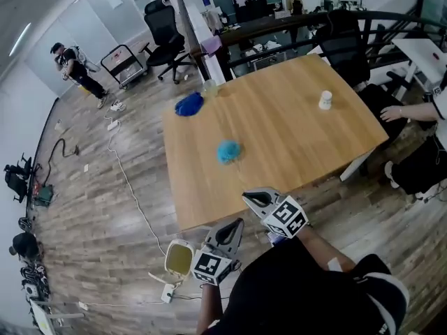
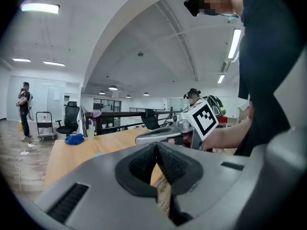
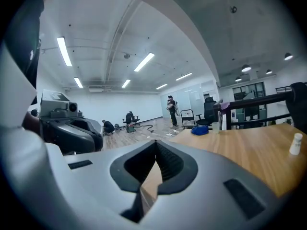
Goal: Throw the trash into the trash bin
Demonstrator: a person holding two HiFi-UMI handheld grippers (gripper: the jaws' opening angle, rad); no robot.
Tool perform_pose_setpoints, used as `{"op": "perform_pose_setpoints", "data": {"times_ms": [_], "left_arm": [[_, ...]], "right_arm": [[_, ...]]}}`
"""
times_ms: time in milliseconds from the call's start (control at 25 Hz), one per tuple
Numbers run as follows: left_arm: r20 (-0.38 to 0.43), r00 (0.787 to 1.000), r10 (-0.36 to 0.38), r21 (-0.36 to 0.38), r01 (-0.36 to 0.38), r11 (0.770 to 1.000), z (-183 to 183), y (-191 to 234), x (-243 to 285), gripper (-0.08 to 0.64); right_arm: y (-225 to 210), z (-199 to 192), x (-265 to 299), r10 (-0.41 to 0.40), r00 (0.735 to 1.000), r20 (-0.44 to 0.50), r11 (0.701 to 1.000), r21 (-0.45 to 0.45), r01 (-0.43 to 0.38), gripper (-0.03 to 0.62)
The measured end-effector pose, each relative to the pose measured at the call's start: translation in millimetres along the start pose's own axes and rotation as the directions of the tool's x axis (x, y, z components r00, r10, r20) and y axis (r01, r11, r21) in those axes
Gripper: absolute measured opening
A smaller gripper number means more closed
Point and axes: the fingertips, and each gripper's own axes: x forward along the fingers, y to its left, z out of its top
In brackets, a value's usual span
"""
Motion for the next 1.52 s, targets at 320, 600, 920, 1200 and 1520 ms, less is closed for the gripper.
{"op": "perform_pose_setpoints", "data": {"times_ms": [320, 600, 920, 1200, 1520], "left_arm": [[-0.089, 0.993, 0.078, 0.023, -0.076, 0.997, 8.7, 101.3, 87.7, -0.002], [-0.105, 0.988, 0.111, -0.108, -0.123, 0.987, -15.9, 147.1, 103.3, -0.002], [-0.128, 0.983, 0.132, -0.150, -0.151, 0.977, -10.1, 194.7, 108.4, -0.002], [-0.235, 0.954, 0.185, -0.237, -0.241, 0.941, -35.3, 207.9, 92.3, -0.002], [-0.325, 0.919, 0.222, -0.293, -0.321, 0.900, -86.6, 245.4, 78.2, -0.002]], "right_arm": [[-136.3, 0.8, 48.8, -0.076, 0.992, -0.096, 0.997, 0.019, 0.078, -0.003], [-162.5, -24.0, 93.2, -0.074, 0.980, -0.184, 0.996, 0.041, 0.083, -0.003], [-189.0, -50.7, 147.6, -0.042, 0.949, -0.312, 0.998, 0.037, 0.056, 0.161], [-254.7, -119.9, 225.1, -0.136, 0.831, -0.540, 0.988, -0.138, 0.072, 0.245], [-270.9, -171.8, 286.8, -0.143, 0.791, -0.594, 0.989, -0.113, 0.094, 0.242]]}}
